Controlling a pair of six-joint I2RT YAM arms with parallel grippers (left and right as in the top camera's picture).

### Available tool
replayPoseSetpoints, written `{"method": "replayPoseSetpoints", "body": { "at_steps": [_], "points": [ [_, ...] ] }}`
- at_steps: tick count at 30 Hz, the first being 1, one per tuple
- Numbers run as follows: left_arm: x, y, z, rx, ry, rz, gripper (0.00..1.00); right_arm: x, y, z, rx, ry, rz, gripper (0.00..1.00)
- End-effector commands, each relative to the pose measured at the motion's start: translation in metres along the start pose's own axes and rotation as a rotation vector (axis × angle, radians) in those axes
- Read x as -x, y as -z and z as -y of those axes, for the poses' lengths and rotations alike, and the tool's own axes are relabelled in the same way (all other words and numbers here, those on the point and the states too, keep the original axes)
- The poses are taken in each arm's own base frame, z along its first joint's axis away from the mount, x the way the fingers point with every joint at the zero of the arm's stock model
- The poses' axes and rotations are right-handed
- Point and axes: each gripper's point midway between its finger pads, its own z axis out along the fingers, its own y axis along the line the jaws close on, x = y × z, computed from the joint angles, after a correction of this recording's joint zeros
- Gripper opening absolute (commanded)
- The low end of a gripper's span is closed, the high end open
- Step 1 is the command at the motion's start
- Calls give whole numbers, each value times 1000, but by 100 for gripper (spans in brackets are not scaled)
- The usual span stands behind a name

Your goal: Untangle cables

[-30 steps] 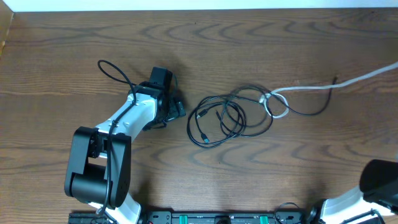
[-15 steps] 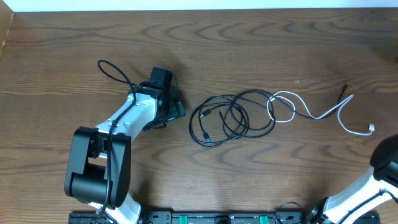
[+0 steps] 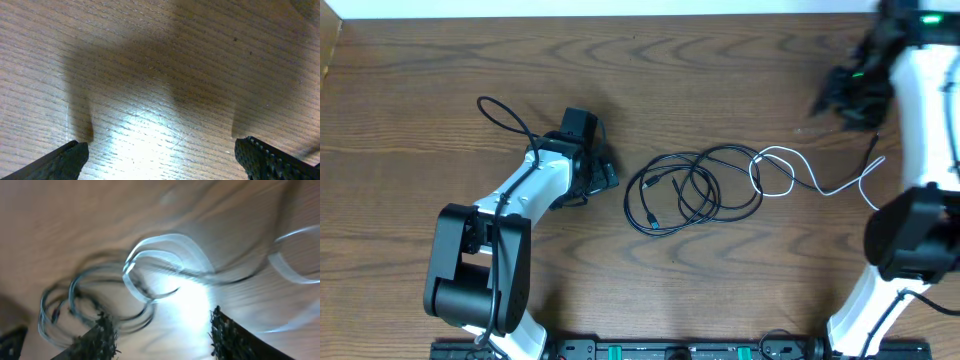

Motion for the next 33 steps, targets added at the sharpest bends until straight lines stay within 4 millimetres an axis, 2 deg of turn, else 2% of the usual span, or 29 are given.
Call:
{"method": "replayPoseSetpoints", "body": {
  "at_steps": [1, 3, 5, 8, 14, 17, 23, 25, 28, 30, 33],
  "points": [
    [4, 2, 3, -3, 0, 9, 100, -38, -39, -19, -44, -149, -104, 53],
    [4, 2, 3, -3, 0, 9, 100, -49, -65, -23, -62, -182, -126, 49],
    [4, 2, 3, -3, 0, 9, 100, -54, -86, -27, -62, -201, -124, 49],
    [4, 2, 3, -3, 0, 10, 100, -58, -108, -22, -99, -258, -104, 51],
    [4, 2, 3, -3, 0, 9, 100, -70, -129, 11, -234, -480, -73, 52],
    [4, 2, 3, -3, 0, 9, 100, -73, -140, 18, -240, -542, -70, 48],
    [4, 2, 3, -3, 0, 9, 100, -81, -169, 18, -191, -558, -67, 45],
    [4, 2, 3, -3, 0, 9, 100, -94, -182, 25, -211, -587, -80, 40],
    [4, 2, 3, -3, 0, 9, 100, -115, -196, 35, -236, -588, -117, 13],
    [4, 2, 3, -3, 0, 9, 100, -136, -203, 43, -267, -586, -160, 2],
    [4, 2, 3, -3, 0, 9, 100, -158, -210, 56, -311, -583, -201, 1]
  ]
}}
